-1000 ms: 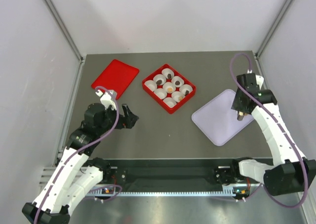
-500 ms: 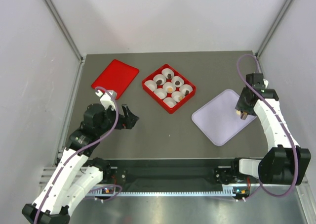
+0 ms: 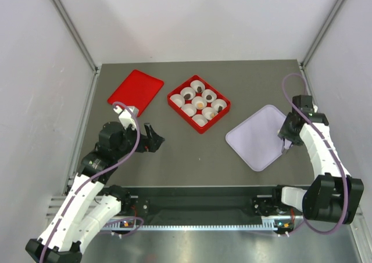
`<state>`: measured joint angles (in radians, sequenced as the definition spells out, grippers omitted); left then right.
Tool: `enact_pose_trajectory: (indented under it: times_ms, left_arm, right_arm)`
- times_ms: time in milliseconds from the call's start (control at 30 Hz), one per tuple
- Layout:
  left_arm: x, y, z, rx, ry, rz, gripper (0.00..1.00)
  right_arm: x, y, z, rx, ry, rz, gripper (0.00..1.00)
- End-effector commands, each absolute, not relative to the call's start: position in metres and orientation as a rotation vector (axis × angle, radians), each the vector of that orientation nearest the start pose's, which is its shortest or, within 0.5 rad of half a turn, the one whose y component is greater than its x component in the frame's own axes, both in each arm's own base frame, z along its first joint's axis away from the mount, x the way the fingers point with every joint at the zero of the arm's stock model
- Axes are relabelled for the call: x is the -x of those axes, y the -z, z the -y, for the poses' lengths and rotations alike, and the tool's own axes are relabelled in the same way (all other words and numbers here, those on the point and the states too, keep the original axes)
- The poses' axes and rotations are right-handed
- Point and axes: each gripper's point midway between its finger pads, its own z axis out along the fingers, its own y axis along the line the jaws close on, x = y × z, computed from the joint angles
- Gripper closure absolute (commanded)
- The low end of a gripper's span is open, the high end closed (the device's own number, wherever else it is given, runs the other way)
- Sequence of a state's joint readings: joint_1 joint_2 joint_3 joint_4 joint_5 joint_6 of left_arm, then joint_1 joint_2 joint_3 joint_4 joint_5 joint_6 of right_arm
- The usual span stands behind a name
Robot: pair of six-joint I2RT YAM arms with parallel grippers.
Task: Pack the chocolate
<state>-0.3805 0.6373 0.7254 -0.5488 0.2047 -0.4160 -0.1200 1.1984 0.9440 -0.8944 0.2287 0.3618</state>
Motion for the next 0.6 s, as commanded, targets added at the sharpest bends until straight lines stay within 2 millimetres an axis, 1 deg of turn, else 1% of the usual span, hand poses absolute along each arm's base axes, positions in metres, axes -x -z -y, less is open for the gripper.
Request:
enact_pose_trajectory:
  times_ms: [0,233,300,467,567]
  left_arm:
    - [-0.213,-0.219,0.144,-0.118,0.714,-2.049,0.05]
    - [-0.213,-0.218,0.143,-0.116,0.711,-2.051,0.05]
    - [-0.214,-0.218,0.143,-0.114,0.71,-2.051,0.05]
    - [-0.214,-0.219,0.143,-0.116,0.711,-2.051,0.05]
    - [-0.214,-0.217,0.144,-0.116,0.712,-2.055,0.05]
  right_arm:
    - [-0.253,-0.126,0.053,-0.7,0.176,-2.503,0.55]
    - [-0.254,-0.127,0.044,-0.7,0.105,-2.5,0.57]
    - [-0.254,-0.126,0.042,-0.696,0.086,-2.503,0.59]
    - [-0.251,-0.125,0.034,-0.687,0.036,-2.513,0.61]
    - [-0.247,-0.124,0.036,-0.692,0.053,-2.518,0.61]
